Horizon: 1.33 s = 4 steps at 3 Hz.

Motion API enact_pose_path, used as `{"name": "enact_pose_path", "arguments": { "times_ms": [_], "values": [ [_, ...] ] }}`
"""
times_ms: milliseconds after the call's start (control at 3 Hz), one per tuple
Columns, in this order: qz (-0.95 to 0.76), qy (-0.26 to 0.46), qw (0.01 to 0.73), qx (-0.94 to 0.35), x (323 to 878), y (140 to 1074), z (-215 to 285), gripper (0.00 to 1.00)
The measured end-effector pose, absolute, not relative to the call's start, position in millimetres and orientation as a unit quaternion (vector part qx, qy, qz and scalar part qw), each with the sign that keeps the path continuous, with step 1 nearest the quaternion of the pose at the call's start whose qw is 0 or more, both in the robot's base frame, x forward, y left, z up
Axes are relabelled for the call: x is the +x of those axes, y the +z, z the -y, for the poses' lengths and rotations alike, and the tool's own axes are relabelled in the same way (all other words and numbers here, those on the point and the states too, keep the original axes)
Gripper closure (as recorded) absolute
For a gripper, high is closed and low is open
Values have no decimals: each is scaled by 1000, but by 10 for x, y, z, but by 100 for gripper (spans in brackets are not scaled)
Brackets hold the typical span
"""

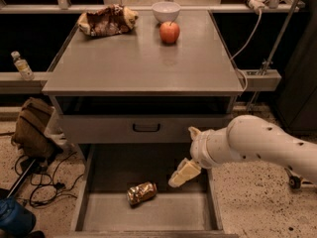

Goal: Pick orange can from middle drawer and place on counter

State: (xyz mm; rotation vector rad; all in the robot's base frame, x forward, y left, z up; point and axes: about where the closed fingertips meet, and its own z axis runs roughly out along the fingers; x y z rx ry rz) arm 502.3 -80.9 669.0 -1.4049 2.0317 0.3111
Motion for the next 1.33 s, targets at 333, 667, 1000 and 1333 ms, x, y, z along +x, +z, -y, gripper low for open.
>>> {"name": "enact_pose_path", "arguments": {
  "times_ms": [333, 667, 1000, 1333],
  "values": [
    [-773, 119, 320, -535, 5023, 6684, 803, 0],
    [-770, 145, 325, -529, 5079, 6348, 654, 0],
    [-768, 189, 325, -519, 5241, 5794, 348, 0],
    [-774, 233, 301, -506, 5356, 5104, -74, 0]
  ]
}}
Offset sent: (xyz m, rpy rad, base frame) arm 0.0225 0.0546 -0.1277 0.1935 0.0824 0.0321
